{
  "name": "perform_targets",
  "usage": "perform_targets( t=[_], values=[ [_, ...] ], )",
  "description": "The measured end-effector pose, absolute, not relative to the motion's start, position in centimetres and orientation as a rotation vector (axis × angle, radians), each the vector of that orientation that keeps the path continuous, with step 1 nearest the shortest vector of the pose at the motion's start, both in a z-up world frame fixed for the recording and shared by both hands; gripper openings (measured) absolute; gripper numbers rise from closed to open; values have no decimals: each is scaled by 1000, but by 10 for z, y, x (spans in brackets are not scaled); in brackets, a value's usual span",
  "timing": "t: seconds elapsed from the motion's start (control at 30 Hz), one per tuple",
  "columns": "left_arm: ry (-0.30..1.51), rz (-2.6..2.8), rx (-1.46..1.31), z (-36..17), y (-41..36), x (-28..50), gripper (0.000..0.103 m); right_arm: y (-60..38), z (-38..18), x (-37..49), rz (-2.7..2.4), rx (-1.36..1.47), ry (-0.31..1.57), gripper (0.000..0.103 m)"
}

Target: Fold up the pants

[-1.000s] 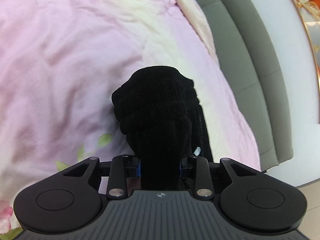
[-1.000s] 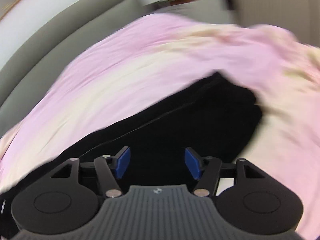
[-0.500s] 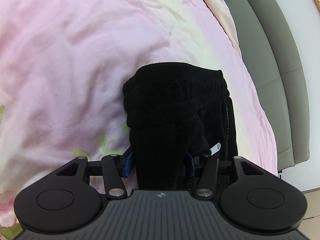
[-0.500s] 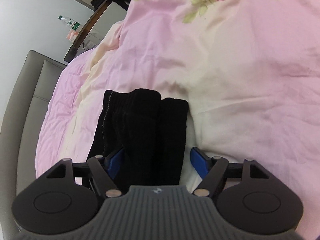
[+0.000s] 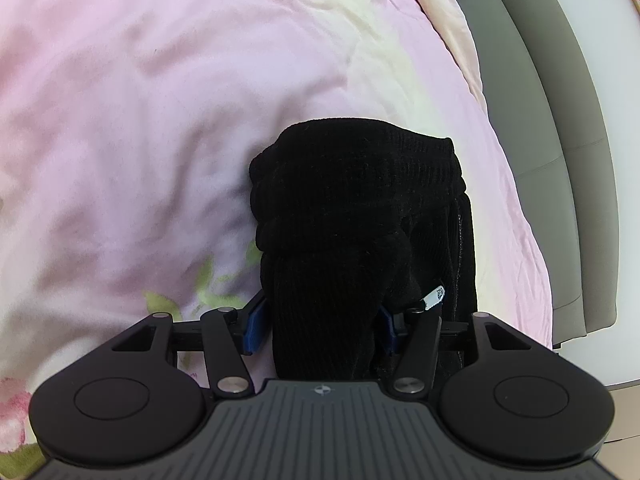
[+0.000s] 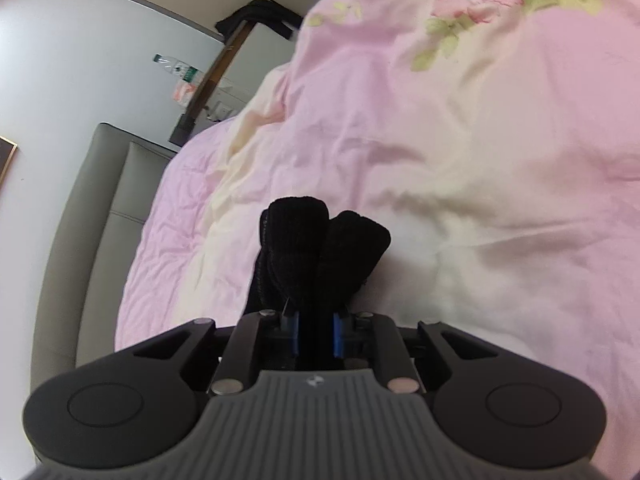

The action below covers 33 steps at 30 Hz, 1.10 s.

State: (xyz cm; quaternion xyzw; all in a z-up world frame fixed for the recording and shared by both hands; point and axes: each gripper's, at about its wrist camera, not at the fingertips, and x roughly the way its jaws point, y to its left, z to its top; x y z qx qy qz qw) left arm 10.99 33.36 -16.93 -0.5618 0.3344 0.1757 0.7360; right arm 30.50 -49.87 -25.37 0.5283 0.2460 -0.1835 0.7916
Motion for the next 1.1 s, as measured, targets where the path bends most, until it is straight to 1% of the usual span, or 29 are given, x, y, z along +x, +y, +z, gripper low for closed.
perform_targets(
  t=[0.1, 0.17, 0.23, 0.33, 0.43, 0.5, 0.57, 0.63, 0.7, 0.73, 0.77, 0.8, 1.0, 1.03, 1.1],
  values=[
    [737, 383, -1247, -170, 335, 110, 63, -502, -254, 298, -408, 1189, 499, 10],
    [737, 383, -1250, -170, 334, 110, 63, -491, -230, 299, -374, 1093, 450, 10],
    [740, 382, -1246, -170, 334, 111, 63, -464, -191, 305, -290, 876, 390, 10],
    [743, 382, -1244, -170, 333, 112, 63, -396, -141, 313, -123, 472, 311, 10],
    [745, 381, -1244, -170, 333, 112, 63, -319, -121, 314, 82, 185, 294, 10],
    [744, 380, -1251, -170, 333, 111, 63, -272, -121, 313, 215, 46, 327, 10],
    [746, 377, -1254, -170, 333, 111, 63, -221, -134, 310, 364, -109, 394, 10],
    [747, 375, -1255, -170, 333, 111, 63, -178, -159, 309, 483, -249, 513, 10],
    [747, 375, -1255, -171, 333, 111, 63, -141, -196, 307, 557, -407, 663, 11],
    [748, 373, -1257, -171, 333, 111, 63, -126, -216, 302, 562, -513, 700, 16],
    [747, 372, -1260, -171, 334, 111, 63, -116, -227, 294, 556, -603, 665, 18],
    [748, 371, -1264, -171, 334, 111, 63, -109, -230, 289, 547, -663, 641, 18],
    [750, 366, -1272, -172, 334, 111, 63, -117, -212, 297, 531, -576, 669, 21],
    [751, 365, -1270, -172, 334, 111, 63, -117, -210, 296, 540, -582, 670, 24],
    [752, 363, -1274, -171, 334, 111, 63, -117, -205, 294, 594, -579, 666, 33]
  ],
)
